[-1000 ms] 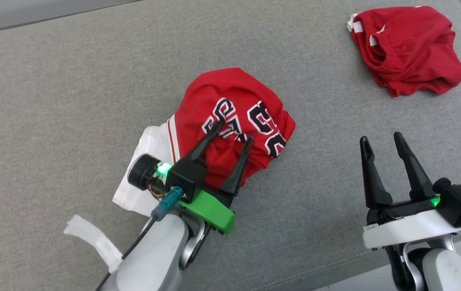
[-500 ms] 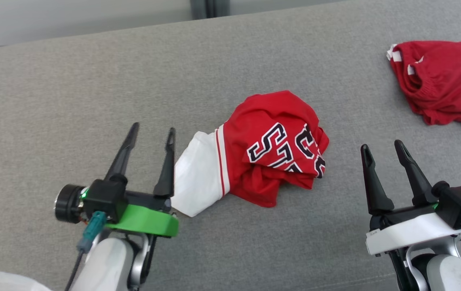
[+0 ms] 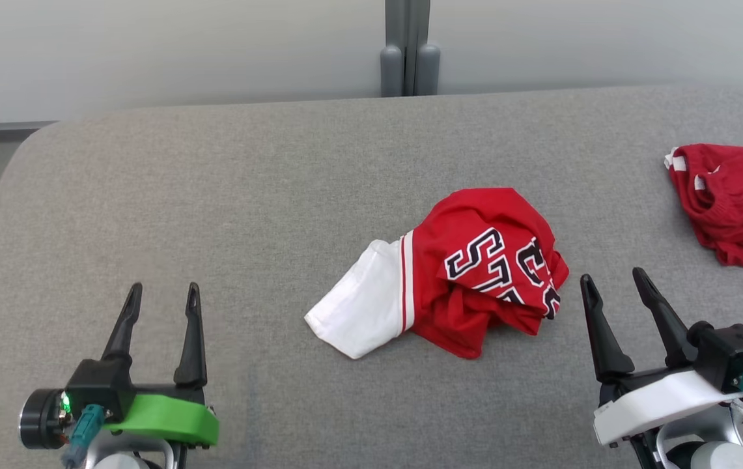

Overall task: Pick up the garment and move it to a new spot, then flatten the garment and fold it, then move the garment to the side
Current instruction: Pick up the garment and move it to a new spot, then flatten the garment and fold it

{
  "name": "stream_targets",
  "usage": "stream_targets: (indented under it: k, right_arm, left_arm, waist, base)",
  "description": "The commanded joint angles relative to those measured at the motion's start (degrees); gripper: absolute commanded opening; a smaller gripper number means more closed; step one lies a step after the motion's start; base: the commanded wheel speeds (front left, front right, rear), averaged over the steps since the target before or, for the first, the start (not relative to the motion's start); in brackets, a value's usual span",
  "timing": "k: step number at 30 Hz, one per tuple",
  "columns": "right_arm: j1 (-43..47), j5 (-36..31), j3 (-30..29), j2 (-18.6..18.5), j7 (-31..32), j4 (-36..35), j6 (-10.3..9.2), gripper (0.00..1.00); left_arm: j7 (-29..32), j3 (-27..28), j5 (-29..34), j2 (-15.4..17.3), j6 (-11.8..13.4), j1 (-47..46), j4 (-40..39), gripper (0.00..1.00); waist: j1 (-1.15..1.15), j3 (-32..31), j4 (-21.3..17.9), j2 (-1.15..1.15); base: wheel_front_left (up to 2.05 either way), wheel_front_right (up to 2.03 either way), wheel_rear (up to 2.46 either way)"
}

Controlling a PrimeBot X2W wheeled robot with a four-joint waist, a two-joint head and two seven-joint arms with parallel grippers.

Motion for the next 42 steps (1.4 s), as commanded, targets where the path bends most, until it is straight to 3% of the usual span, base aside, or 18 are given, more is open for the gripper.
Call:
stream_targets:
  k: [1, 31, 42]
  right_arm:
    - [1.04, -0.27, -0.27, -0.15, 0.27, 0.18, -0.06, 1.00]
    - [3.15, -2.08, -2.35, 0.61, 2.14, -1.71, -0.06, 1.00]
    - [1.55, -1.56, -1.09, 0.42, 3.08, 1.61, -0.06, 1.00]
  left_arm:
    - [-0.12, -0.02, -0.35, 0.64, -0.45, 1.42, 0.60, 1.00]
    - [0.33, -1.57, -1.92, 1.07, -0.49, 1.76, 2.52, 1.00]
    - [0.00, -2.23, -0.63, 0.38, -0.45, -2.09, -0.10, 1.00]
  waist:
    - [0.00, -1.95, 0.84, 0.00]
    - [0.00, -3.18, -0.43, 0.00]
    - [0.00, 2.67, 1.12, 0.00]
  base:
    - [0.00, 0.00, 0.00]
    - [0.00, 0.00, 0.00]
    - [0.00, 0.00, 0.00]
